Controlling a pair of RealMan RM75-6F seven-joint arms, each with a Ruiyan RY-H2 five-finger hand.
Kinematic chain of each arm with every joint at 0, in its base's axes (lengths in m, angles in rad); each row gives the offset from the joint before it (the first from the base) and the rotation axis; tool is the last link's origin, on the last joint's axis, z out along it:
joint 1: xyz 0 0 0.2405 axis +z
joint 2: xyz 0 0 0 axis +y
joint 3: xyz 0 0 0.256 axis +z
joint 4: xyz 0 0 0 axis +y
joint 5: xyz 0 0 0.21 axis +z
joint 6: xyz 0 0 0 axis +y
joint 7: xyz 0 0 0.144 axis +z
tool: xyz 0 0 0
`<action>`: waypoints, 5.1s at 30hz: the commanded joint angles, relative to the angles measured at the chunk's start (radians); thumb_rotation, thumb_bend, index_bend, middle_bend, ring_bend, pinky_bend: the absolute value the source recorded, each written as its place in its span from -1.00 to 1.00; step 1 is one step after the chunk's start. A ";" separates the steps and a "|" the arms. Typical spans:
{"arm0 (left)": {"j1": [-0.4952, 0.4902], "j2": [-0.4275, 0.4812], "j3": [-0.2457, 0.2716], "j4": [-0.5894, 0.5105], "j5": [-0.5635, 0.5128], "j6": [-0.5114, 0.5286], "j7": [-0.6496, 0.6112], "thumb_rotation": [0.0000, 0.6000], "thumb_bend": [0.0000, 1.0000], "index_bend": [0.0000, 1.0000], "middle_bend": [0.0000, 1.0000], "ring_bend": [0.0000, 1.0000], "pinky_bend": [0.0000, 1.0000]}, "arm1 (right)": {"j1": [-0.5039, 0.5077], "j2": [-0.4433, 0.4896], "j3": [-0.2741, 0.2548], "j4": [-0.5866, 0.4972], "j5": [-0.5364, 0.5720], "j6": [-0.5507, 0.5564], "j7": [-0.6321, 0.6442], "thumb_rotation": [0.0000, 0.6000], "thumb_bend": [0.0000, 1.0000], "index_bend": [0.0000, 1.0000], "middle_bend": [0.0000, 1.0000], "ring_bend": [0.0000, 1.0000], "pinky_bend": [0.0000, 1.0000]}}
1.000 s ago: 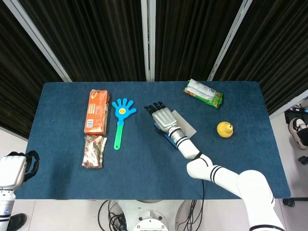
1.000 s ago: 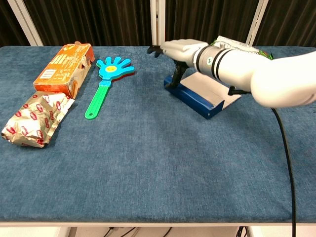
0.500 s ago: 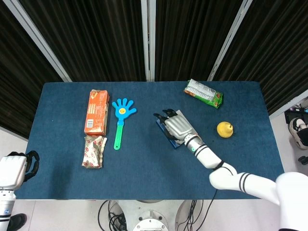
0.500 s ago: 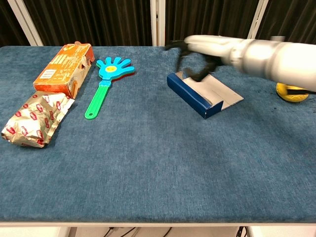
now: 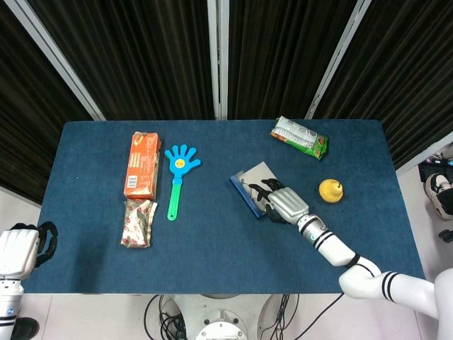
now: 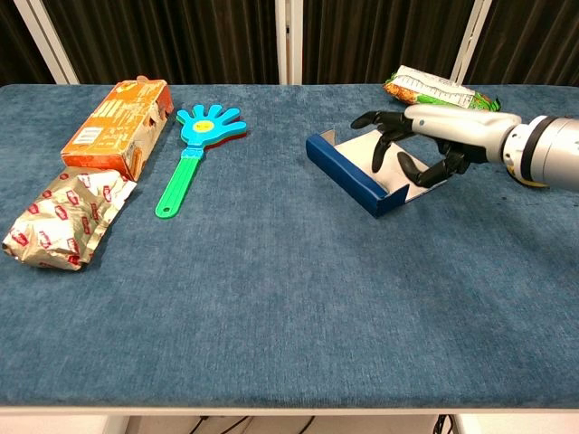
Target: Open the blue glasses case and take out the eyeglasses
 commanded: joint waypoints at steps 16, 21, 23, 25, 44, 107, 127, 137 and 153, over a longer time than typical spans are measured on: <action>0.000 0.001 0.000 0.000 0.001 -0.001 -0.004 1.00 -0.38 0.56 0.63 0.33 0.00 | 0.076 -0.111 0.031 0.030 -0.029 -0.026 -0.003 1.00 0.56 -1.00 -0.51 -1.00 -1.00; -0.001 0.003 0.000 -0.001 0.000 -0.003 -0.006 1.00 -0.38 0.56 0.63 0.33 0.00 | 0.131 -0.174 0.079 0.068 0.024 -0.067 -0.062 1.00 0.56 -1.00 -0.55 -1.00 -1.00; -0.001 0.003 0.001 -0.001 0.000 -0.003 -0.007 1.00 -0.38 0.56 0.63 0.33 0.00 | 0.151 -0.193 0.096 0.085 0.053 -0.086 -0.090 1.00 0.56 -1.00 -0.57 -1.00 -1.00; -0.001 0.004 0.001 -0.001 0.000 -0.004 -0.008 1.00 -0.38 0.56 0.62 0.33 -0.01 | 0.165 -0.199 0.109 0.086 0.078 -0.097 -0.117 1.00 0.56 -1.00 -0.58 -1.00 -1.00; -0.001 0.003 0.000 -0.001 -0.001 -0.003 -0.002 1.00 -0.38 0.56 0.62 0.33 -0.02 | 0.245 -0.200 0.154 0.248 0.255 -0.216 -0.195 1.00 0.57 -1.00 -0.48 -1.00 -1.00; -0.002 0.006 0.002 -0.004 0.001 -0.005 -0.006 1.00 -0.38 0.55 0.62 0.33 -0.03 | 0.212 -0.109 0.050 0.046 0.330 -0.169 -0.359 1.00 -0.09 -0.26 -0.44 -1.00 -1.00; -0.002 0.006 0.002 -0.003 0.001 -0.005 -0.007 1.00 -0.38 0.53 0.62 0.33 -0.05 | 0.200 -0.153 0.071 0.070 0.323 -0.067 -0.375 1.00 -0.05 0.12 -0.37 -1.00 -1.00; -0.002 0.006 0.002 -0.003 0.001 -0.006 -0.009 1.00 -0.38 0.52 0.62 0.33 -0.05 | 0.193 -0.312 0.120 0.223 0.287 0.132 -0.454 1.00 -0.02 0.21 -0.36 -1.00 -1.00; -0.003 0.010 0.003 -0.004 0.003 -0.008 -0.016 1.00 -0.38 0.52 0.62 0.33 -0.08 | 0.186 -0.517 0.115 0.527 0.128 0.300 -0.411 1.00 -0.02 0.21 -0.36 -1.00 -1.00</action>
